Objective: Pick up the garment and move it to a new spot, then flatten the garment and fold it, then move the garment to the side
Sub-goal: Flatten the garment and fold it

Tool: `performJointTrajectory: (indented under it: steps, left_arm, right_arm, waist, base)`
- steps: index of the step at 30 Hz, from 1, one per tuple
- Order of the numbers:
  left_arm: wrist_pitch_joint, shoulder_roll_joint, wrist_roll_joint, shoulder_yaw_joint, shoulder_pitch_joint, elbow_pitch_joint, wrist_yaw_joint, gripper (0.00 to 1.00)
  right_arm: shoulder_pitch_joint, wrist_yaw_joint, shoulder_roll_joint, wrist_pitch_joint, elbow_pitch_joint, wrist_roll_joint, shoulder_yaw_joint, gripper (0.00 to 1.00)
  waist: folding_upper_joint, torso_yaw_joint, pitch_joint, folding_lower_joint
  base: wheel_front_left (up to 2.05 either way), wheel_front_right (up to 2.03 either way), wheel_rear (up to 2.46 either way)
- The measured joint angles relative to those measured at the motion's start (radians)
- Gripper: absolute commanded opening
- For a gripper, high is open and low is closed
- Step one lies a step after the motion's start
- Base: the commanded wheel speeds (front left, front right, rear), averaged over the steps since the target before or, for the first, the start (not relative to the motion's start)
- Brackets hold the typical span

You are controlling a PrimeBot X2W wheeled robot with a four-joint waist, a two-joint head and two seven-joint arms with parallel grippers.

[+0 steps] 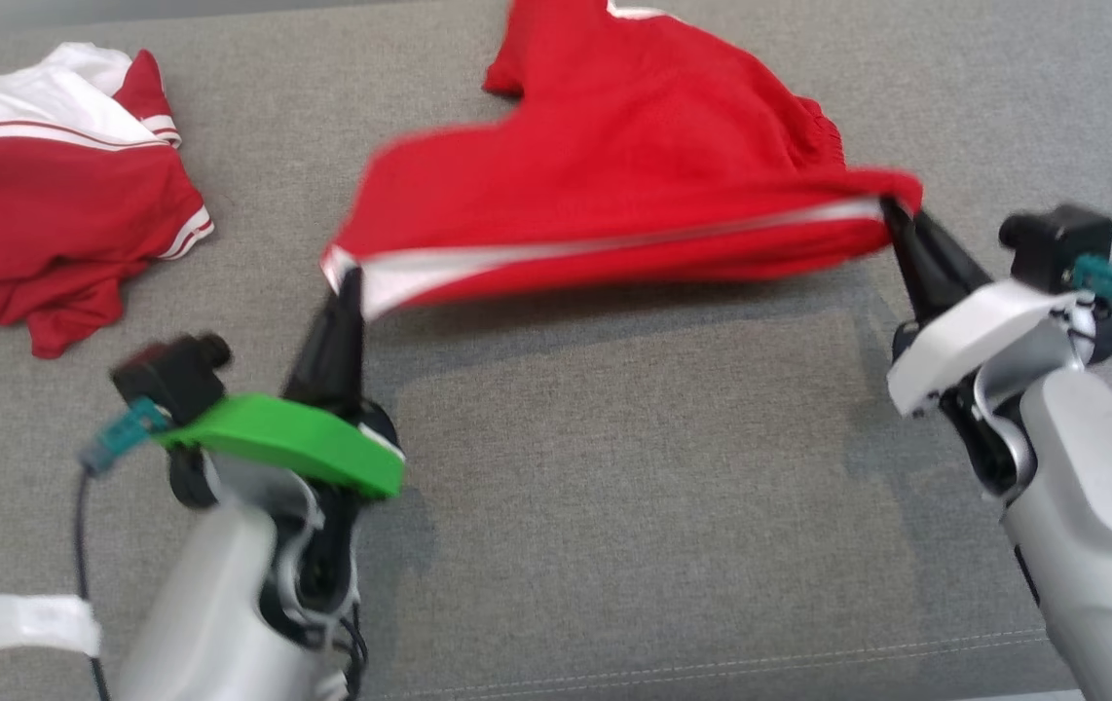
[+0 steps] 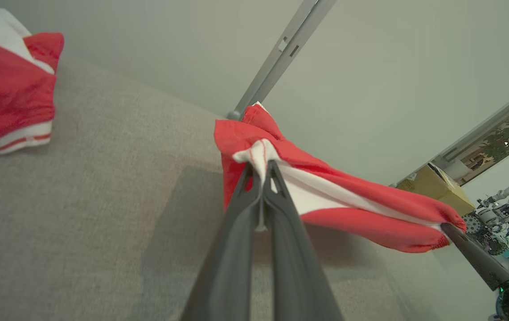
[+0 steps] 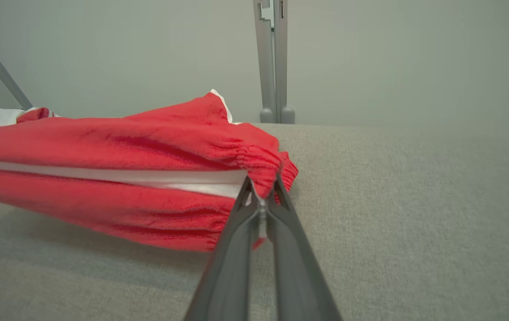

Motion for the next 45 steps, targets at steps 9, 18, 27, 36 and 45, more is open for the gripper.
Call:
performJointTrajectory:
  steps: [9,18,27,36,45]
  left_arm:
    - [-0.063,-0.025,0.005,-0.045,0.102,0.095,-0.048,0.00]
    - [-0.088,-0.001,0.055,-0.022,0.108,0.076,-0.086,0.00]
    - [-0.088,0.000,0.073,-0.057,0.259,0.096,-0.108,0.00]
    - [-0.088,0.002,0.078,-0.077,0.308,0.165,-0.116,0.00]
    - [-0.088,0.002,0.077,-0.081,0.308,0.196,-0.125,0.91]
  right_arm:
    - [0.054,0.003,0.042,-0.102,0.084,0.032,0.014,0.00]
    - [0.102,0.009,0.036,-0.136,0.060,0.020,0.033,0.00]
    - [0.259,0.009,0.027,-0.135,0.075,0.008,0.056,0.00]
    - [0.299,0.009,0.034,-0.135,0.100,0.004,0.082,0.00]
    - [0.318,0.010,0.035,-0.136,0.094,-0.013,0.085,0.67]
  waist:
    - [0.0000,0.009,0.040,0.0000]
    - [0.0000,0.003,-0.010,0.0000]
    - [0.0000,-0.005,-0.076,0.0000]
    - [-0.0001,-0.025,-0.118,0.0000]
    - [0.0000,-0.029,-0.143,0.0000]
  base:
    - [0.00,0.00,0.00]
    - [0.00,0.00,0.00]
    - [0.00,0.00,0.00]
    - [0.00,0.00,0.00]
    - [0.00,0.00,0.00]
